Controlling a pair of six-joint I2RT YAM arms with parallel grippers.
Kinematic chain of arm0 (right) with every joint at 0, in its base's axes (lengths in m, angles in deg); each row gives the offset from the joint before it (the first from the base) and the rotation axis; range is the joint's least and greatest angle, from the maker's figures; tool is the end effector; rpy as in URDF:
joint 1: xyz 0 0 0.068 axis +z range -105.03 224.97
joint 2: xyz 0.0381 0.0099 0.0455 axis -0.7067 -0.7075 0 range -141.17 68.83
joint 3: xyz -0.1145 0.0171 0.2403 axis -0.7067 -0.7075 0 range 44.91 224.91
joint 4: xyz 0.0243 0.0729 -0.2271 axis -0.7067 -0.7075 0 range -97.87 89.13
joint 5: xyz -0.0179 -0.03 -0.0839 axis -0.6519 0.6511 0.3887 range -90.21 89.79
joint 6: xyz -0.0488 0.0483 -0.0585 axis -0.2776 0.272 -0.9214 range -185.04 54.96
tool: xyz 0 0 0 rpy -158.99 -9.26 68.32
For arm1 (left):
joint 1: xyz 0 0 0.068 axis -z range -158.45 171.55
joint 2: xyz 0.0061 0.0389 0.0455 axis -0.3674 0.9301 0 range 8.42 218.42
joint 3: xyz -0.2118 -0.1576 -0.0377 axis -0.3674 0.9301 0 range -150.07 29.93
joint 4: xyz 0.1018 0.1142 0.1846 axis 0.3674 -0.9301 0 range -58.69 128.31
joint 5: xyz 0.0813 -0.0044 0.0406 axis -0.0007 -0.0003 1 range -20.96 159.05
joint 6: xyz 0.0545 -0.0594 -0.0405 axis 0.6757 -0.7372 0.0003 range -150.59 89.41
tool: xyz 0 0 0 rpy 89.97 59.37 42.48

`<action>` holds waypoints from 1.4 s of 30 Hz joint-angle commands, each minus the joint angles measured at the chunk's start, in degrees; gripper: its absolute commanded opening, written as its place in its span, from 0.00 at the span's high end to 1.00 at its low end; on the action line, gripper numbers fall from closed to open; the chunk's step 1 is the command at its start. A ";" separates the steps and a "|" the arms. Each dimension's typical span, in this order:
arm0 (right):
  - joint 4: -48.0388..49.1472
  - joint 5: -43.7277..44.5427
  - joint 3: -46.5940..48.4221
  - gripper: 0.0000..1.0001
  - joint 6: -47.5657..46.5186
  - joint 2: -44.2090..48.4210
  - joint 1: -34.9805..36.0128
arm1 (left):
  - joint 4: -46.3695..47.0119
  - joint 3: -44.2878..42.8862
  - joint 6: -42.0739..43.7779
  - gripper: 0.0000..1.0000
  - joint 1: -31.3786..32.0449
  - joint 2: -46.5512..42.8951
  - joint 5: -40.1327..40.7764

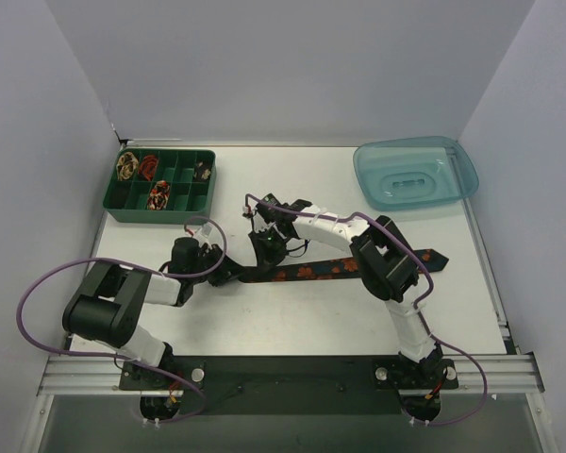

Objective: Roll the ties
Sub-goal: Roll the tie at the center of the board.

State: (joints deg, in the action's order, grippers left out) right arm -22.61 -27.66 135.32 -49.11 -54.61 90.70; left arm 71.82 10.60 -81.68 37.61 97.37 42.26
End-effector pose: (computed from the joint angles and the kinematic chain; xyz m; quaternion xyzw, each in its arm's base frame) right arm 0.2976 0.3585 0.1391 -0.3075 0.8763 0.3448 0.1366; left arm 0.2462 -0.1086 0.0982 -0.1609 0.8585 -0.4159 0.2531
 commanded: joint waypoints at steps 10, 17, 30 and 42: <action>-1.03 1.34 0.82 1.00 -0.28 -3.39 0.06 | -14.60 -8.96 6.96 1.00 1.17 -5.35 3.75; -0.50 0.55 2.49 1.00 0.42 -4.71 0.14 | -32.18 -19.68 15.48 1.00 5.47 -8.09 8.23; 0.20 -0.51 5.74 1.00 1.83 -6.29 -0.03 | -42.13 -28.92 17.87 1.00 14.71 -6.86 21.07; 0.47 -2.44 5.31 1.00 2.89 -4.28 -0.91 | -44.23 -30.32 18.04 1.00 16.11 -4.66 23.18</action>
State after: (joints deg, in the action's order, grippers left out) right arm -22.76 -29.62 139.98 -46.84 -58.57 89.98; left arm 27.21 -16.55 -63.49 52.43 92.56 66.35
